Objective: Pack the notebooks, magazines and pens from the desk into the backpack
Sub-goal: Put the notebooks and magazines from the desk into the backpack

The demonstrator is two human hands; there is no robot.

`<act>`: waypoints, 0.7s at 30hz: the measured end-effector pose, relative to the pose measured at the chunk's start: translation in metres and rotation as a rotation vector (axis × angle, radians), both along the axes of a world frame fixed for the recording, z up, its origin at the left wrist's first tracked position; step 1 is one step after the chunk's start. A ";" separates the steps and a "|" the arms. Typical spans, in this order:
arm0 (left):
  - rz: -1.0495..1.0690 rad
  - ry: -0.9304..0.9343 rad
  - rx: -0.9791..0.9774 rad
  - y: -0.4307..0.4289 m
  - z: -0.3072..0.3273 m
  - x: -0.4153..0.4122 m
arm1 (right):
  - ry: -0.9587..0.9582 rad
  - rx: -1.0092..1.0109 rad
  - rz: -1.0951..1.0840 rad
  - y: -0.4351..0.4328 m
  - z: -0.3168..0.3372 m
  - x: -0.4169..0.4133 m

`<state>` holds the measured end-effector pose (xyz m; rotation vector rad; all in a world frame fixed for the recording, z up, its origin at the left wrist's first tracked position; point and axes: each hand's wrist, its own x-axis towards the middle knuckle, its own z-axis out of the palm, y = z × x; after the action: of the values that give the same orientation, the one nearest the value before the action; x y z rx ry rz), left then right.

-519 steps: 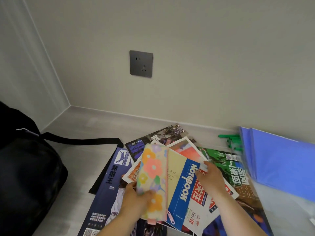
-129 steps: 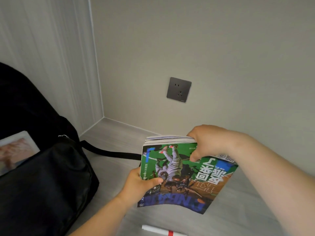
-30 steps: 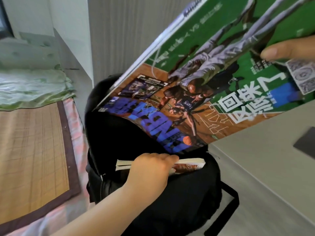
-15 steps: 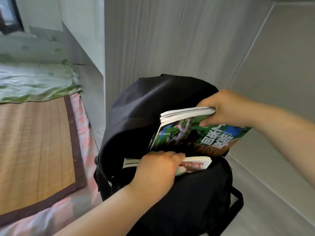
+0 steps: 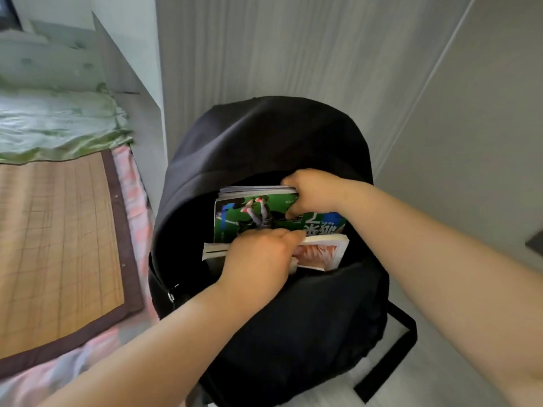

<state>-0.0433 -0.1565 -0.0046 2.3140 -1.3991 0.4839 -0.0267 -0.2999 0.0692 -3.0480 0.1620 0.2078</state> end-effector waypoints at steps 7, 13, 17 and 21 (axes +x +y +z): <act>0.118 0.047 0.068 -0.029 -0.010 0.036 | -0.093 0.007 0.030 -0.001 -0.008 0.019; 0.116 0.010 0.047 -0.037 -0.024 0.047 | -0.164 -0.116 0.059 -0.002 -0.016 0.034; 0.128 -0.006 0.177 -0.043 -0.029 0.056 | -0.185 -0.189 -0.052 -0.005 -0.027 0.035; 0.127 -0.022 0.209 -0.044 -0.036 0.058 | -0.243 -0.129 -0.057 -0.009 -0.031 0.033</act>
<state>0.0147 -0.2006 -0.0409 2.5834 -1.3767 0.4180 0.0061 -0.3091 0.0380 -3.1558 0.2543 -0.1836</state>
